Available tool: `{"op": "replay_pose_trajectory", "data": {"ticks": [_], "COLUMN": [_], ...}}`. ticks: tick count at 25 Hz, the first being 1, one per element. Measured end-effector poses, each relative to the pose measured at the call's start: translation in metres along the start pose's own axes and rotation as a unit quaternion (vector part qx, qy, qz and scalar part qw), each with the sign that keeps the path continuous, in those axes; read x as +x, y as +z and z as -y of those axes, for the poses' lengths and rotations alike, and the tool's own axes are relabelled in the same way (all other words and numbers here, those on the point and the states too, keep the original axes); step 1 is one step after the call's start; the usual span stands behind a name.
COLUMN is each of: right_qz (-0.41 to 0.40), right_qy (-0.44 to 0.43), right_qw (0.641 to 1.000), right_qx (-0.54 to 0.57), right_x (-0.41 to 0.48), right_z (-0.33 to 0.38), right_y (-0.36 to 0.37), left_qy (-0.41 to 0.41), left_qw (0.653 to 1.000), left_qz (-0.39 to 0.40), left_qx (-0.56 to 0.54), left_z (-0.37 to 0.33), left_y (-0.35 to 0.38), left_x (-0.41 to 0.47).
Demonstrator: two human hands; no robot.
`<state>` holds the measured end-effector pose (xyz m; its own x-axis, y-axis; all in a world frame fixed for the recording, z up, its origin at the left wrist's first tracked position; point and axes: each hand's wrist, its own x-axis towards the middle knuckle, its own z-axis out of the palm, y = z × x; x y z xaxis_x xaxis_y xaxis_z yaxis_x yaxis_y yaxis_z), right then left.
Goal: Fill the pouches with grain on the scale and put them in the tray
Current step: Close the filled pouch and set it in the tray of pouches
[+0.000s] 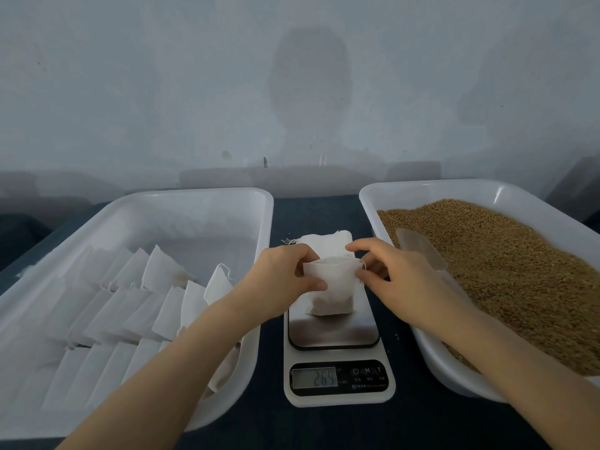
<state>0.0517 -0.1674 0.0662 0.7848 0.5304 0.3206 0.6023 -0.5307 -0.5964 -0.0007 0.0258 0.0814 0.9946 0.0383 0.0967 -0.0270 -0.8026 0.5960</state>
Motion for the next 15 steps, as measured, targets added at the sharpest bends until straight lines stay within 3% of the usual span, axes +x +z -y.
{"op": "replay_pose_trajectory", "data": {"ticks": [15], "right_qz": [0.005], "right_qy": [0.001], "right_qw": [1.0], "right_qx": [-0.008], "right_x": [-0.0003], "right_z": [-0.0012], "right_y": [0.0006], "left_qy": [0.005], "left_qw": [1.0], "left_qz": [0.0], "left_qx": [-0.01], "left_z": [0.0007], "left_y": [-0.0001], "left_x": [0.0001]}}
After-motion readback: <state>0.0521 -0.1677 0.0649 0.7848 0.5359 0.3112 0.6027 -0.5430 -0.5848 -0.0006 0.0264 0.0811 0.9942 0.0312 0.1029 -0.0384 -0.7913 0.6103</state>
